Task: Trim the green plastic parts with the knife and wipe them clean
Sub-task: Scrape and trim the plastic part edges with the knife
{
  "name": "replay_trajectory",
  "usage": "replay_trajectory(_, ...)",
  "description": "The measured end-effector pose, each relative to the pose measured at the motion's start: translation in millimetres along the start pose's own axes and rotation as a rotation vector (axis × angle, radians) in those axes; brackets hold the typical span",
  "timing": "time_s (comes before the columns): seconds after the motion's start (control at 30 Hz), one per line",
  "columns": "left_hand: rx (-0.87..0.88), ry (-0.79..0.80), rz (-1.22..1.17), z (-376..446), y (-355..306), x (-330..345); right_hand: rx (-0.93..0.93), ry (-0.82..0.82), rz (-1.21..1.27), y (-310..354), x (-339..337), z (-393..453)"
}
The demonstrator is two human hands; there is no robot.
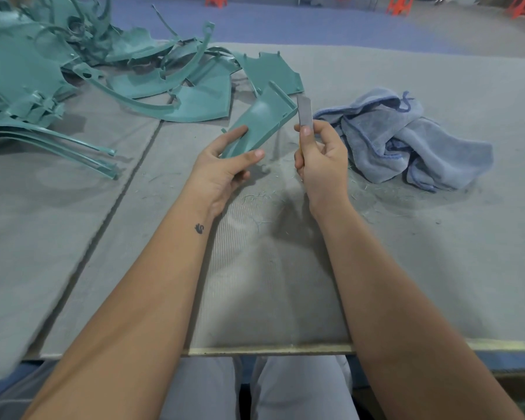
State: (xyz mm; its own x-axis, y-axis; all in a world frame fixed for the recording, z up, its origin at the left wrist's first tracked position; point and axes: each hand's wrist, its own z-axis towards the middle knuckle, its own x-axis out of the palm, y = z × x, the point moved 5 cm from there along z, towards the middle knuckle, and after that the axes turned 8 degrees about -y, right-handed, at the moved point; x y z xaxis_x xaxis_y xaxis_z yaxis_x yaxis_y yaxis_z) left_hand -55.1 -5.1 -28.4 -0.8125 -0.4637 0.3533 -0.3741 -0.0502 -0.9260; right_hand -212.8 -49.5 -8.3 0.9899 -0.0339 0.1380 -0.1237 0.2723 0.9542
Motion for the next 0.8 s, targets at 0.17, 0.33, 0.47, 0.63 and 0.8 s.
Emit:
replay_trajectory(0.17, 0.001, 0.001, -0.026, 4, 3, -1, -0.073, -0.019, 0.011, 5, -1, -2)
replay_trajectory(0.33, 0.002, 0.019, -0.024, 4, 4, 0, -0.143, -0.005, -0.066, 4, 3, 0)
replay_trajectory(0.47, -0.019, 0.016, -0.051, 4, 3, -1, -0.137, 0.015, -0.067, 1, 4, 0)
replay_trajectory(0.63, -0.037, 0.014, -0.078, 4, 3, -2, -0.105, 0.116, -0.051, -2, 9, -2)
replay_trajectory(0.8, -0.066, 0.028, -0.116, 1, 1, -2, -0.079, 0.125, 0.025, 2, 10, -4)
